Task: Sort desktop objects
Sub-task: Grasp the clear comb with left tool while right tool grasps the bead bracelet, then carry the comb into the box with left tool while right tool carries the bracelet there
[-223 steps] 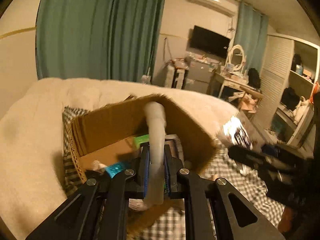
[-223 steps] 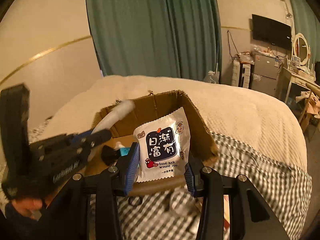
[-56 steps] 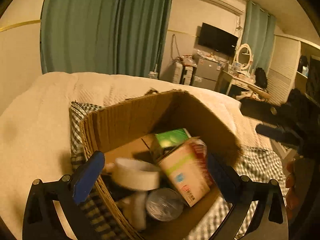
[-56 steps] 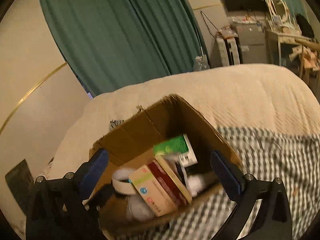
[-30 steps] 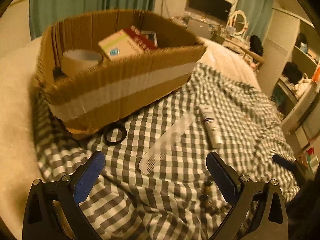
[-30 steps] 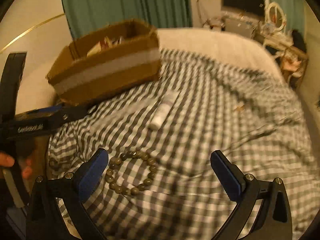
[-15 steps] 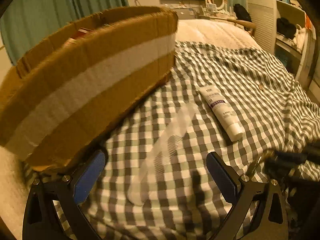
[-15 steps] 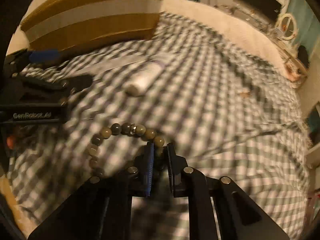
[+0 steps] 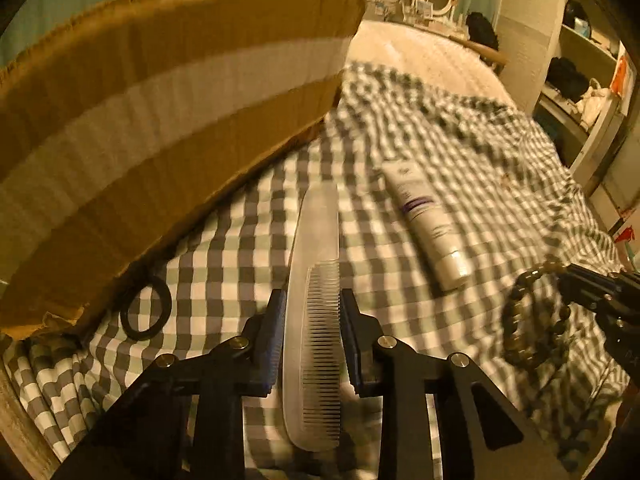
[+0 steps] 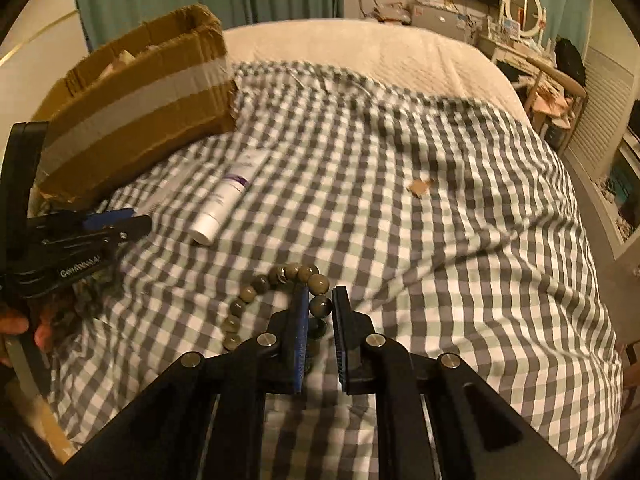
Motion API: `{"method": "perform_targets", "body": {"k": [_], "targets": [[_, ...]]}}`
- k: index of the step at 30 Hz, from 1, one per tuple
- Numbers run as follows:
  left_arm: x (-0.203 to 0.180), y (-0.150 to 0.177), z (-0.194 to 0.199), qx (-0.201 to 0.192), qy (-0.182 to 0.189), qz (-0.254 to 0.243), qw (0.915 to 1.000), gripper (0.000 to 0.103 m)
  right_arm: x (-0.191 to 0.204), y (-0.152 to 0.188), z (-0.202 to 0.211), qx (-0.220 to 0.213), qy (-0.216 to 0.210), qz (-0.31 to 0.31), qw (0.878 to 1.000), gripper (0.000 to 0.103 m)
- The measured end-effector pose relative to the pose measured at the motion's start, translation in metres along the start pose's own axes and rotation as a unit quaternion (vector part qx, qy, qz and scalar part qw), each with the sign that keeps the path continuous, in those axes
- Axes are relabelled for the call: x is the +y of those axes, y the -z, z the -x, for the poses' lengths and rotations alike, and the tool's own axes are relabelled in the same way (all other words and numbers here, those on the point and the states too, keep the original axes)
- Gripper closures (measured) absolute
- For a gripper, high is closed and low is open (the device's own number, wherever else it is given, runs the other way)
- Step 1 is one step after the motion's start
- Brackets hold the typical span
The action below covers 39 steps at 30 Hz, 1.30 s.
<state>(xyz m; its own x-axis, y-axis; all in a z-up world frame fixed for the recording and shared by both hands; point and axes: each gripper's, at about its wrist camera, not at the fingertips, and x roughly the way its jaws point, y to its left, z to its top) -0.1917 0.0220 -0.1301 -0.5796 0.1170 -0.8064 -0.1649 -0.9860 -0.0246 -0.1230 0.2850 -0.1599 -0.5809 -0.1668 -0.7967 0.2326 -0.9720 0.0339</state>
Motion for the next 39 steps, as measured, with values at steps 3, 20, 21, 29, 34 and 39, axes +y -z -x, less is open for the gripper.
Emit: {"method": "perform_targets", "body": {"k": [3,20,21,29,34,39], "targets": [[-0.009,-0.002,0.013,-0.016,-0.008,-0.019,0.9997,0.077,0.005,-0.003,0.006,-0.016,-0.004,0.007,1.0,0.092],[-0.02,-0.017,0.04,-0.035,0.01,-0.021,0.9991,0.101,0.01,-0.012,0.04,-0.067,-0.013,0.034,0.997,0.092],[-0.02,-0.016,0.038,-0.028,0.014,-0.022,0.9993,0.101,0.009,-0.012,0.04,-0.064,-0.015,0.034,0.997,0.092],[-0.026,0.001,-0.002,0.026,-0.023,-0.045,0.9983,0.069,0.01,-0.01,0.035,-0.057,-0.019,0.031,0.998,0.092],[-0.02,0.004,-0.008,0.021,-0.027,-0.028,0.999,0.044,0.011,-0.009,0.032,-0.053,-0.024,0.031,0.998,0.092],[-0.017,0.006,-0.01,0.032,-0.021,-0.016,0.9991,0.028,0.014,-0.009,0.031,-0.052,-0.023,0.034,0.998,0.092]]}}
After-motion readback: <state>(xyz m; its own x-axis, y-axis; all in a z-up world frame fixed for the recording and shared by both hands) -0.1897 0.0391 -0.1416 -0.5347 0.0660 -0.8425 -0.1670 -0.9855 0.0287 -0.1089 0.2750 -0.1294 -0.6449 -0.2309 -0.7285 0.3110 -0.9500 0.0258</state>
